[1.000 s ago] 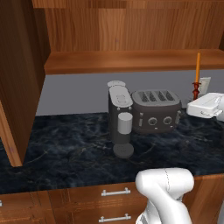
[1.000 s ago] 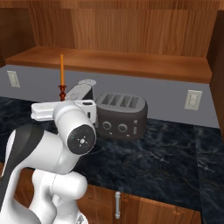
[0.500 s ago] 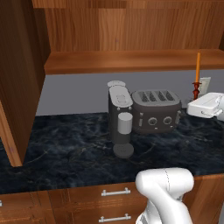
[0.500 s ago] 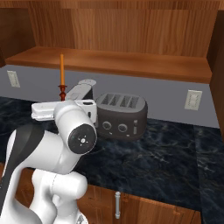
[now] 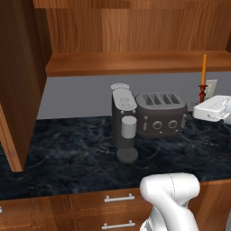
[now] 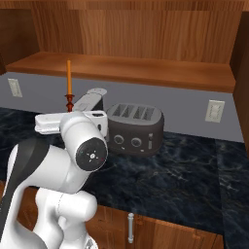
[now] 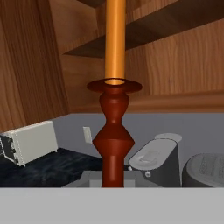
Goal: Get the candle and the wine from the cabinet and move them to the dining counter.
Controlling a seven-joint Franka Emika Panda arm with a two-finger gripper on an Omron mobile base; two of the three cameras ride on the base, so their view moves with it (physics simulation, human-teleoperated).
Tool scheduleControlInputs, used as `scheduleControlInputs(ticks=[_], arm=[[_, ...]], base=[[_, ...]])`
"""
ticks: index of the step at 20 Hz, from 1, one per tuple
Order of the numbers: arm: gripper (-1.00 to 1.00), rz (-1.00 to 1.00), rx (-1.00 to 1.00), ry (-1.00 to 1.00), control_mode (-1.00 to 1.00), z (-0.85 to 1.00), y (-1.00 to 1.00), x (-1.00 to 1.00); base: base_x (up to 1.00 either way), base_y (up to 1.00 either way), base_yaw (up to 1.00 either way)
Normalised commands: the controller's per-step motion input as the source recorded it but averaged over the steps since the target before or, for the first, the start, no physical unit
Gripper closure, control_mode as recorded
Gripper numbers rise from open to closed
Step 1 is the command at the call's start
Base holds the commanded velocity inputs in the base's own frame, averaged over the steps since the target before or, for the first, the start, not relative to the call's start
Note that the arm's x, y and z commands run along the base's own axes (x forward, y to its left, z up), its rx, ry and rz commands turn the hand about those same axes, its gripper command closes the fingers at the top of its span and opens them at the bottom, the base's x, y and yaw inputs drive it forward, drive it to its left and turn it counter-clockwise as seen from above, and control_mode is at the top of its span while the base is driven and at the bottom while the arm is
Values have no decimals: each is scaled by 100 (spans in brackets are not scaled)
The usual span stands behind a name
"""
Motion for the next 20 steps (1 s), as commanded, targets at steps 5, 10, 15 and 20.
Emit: scheduleControlInputs(ticks=[5,10,15,20], arm=[[100,0,0,0,100,0,0,0],[100,0,0,0,100,0,0,0],[100,0,0,0,100,0,0,0],[100,0,0,0,100,0,0,0]], base=[[-30,7,3],[-29,36,0],[-23,41,-1],[-51,26,-2]])
